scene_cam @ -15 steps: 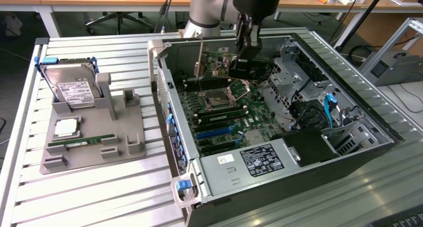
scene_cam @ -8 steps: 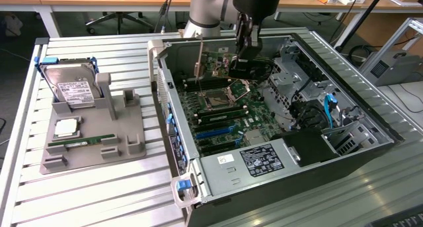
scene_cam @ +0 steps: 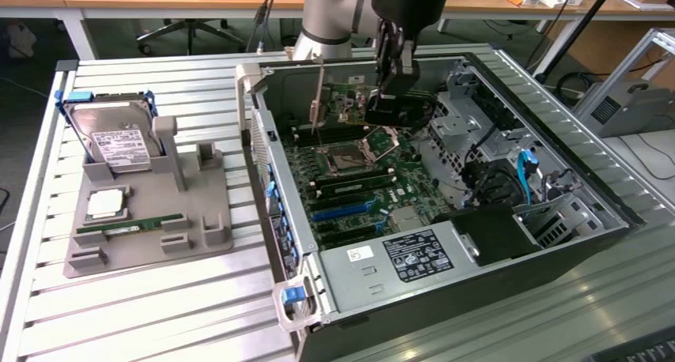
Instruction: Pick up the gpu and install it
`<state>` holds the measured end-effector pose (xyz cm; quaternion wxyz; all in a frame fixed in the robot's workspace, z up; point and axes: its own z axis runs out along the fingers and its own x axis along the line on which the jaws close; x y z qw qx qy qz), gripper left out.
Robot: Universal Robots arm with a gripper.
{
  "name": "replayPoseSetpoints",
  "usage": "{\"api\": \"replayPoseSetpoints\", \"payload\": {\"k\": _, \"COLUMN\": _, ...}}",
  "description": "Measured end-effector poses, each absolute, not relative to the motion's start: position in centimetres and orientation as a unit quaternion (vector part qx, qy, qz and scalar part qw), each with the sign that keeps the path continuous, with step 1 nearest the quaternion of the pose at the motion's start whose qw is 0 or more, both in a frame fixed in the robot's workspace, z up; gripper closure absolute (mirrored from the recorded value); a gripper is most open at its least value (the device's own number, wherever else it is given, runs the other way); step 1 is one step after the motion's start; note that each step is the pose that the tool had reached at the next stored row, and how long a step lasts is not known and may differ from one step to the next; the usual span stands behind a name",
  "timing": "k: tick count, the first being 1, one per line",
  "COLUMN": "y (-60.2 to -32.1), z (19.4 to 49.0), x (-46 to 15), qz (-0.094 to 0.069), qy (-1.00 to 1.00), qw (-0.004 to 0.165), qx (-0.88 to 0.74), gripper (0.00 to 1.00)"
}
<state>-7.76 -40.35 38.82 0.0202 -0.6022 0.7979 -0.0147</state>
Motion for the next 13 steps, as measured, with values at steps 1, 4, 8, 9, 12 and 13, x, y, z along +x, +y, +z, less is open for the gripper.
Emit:
{"api": "replayPoseSetpoints", "payload": {"k": 1, "y": -40.36, "z": 38.82, "x": -7.76, "qz": -0.015, "qy": 0.797, "qw": 0.02, "qx": -0.604, "gripper": 0.73}}
{"api": "replayPoseSetpoints", "payload": {"k": 4, "y": -40.36, "z": 38.81, "x": -7.76, "qz": -0.015, "qy": 0.795, "qw": 0.02, "qx": -0.606, "gripper": 0.73}}
{"api": "replayPoseSetpoints", "payload": {"k": 8, "y": -40.36, "z": 38.81, "x": -7.76, "qz": -0.015, "qy": 0.793, "qw": 0.02, "qx": -0.609, "gripper": 0.73}}
{"api": "replayPoseSetpoints", "payload": {"k": 9, "y": -40.36, "z": 38.81, "x": -7.76, "qz": -0.014, "qy": 0.792, "qw": 0.02, "qx": -0.61, "gripper": 0.73}}
{"api": "replayPoseSetpoints", "payload": {"k": 12, "y": -40.37, "z": 38.81, "x": -7.76, "qz": -0.014, "qy": 0.789, "qw": 0.02, "qx": -0.613, "gripper": 0.73}}
{"api": "replayPoseSetpoints", "payload": {"k": 13, "y": -40.37, "z": 38.81, "x": -7.76, "qz": -0.014, "qy": 0.789, "qw": 0.02, "qx": -0.614, "gripper": 0.73}}
